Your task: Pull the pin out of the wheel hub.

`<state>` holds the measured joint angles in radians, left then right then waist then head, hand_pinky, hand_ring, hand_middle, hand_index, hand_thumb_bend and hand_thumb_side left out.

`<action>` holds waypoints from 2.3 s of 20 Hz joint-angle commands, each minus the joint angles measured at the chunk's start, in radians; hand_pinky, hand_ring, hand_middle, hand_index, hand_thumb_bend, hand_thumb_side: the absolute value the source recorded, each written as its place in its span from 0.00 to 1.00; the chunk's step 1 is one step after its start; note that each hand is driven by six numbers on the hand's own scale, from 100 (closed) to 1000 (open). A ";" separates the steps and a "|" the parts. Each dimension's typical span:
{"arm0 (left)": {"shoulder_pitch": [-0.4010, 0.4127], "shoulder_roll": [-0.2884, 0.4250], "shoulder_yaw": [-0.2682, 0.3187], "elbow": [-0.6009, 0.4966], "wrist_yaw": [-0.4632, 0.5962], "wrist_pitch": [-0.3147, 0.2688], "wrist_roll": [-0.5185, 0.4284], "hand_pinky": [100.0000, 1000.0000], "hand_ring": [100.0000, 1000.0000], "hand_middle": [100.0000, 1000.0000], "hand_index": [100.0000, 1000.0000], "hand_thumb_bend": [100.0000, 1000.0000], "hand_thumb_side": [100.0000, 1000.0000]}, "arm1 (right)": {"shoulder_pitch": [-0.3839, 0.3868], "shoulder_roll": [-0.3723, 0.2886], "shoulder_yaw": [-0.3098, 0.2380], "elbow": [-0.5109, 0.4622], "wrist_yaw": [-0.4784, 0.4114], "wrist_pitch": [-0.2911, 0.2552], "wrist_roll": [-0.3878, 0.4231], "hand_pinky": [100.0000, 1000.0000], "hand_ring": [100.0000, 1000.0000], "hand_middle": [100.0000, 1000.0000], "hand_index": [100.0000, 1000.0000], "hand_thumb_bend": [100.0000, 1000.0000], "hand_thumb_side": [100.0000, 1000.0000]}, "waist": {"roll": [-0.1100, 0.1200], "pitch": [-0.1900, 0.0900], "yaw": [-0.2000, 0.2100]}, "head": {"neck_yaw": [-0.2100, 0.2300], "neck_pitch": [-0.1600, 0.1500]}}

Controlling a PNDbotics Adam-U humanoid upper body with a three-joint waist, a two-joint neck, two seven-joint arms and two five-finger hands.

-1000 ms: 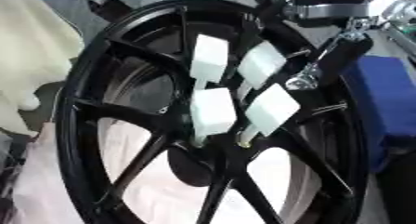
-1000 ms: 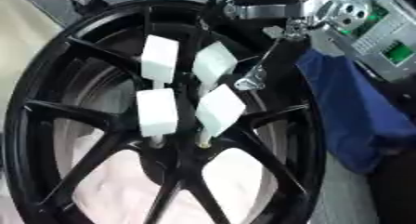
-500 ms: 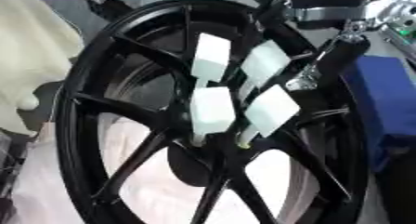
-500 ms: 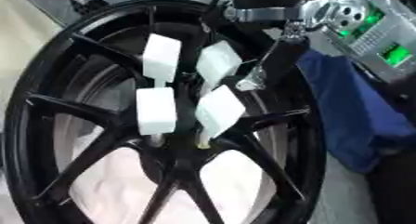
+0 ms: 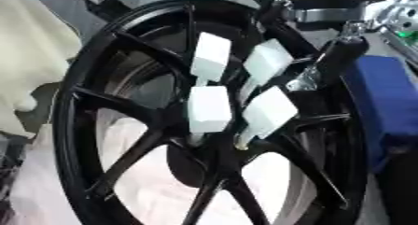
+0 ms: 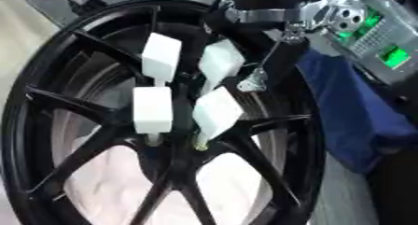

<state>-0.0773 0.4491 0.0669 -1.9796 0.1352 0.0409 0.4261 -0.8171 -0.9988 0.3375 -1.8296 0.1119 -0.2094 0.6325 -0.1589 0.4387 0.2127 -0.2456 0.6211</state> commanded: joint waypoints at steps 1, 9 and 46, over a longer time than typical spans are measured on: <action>0.003 0.012 0.013 -0.020 -0.003 -0.002 0.001 0.87 0.58 0.62 0.73 0.10 0.89 | -0.010 -0.030 -0.019 -0.002 -0.023 0.010 -0.007 0.75 0.58 0.30 0.52 0.10 0.00 | 0.010 -0.025 -0.004 | -0.004 -0.011; 0.009 0.012 0.013 -0.020 0.000 -0.002 0.005 0.87 0.59 0.62 0.73 0.10 0.89 | -0.015 -0.039 -0.027 -0.008 -0.103 0.043 0.039 0.60 0.43 0.29 0.54 0.00 0.00 | 0.013 -0.031 -0.012 | -0.006 -0.009; 0.067 0.009 0.049 -0.020 -0.014 -0.003 0.045 0.88 0.60 0.63 0.72 0.11 0.88 | 0.195 -0.265 -0.388 0.071 -0.330 0.126 -0.153 0.56 0.34 0.27 0.53 0.00 0.00 | 0.038 -0.089 -0.129 | 0.052 0.028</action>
<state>-0.0093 0.4484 0.1033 -1.9796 0.1279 0.0394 0.4650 -0.6168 -1.1978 0.0015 -1.7682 -0.2057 -0.0786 0.5049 -0.1264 0.3759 0.0828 -0.1985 0.6573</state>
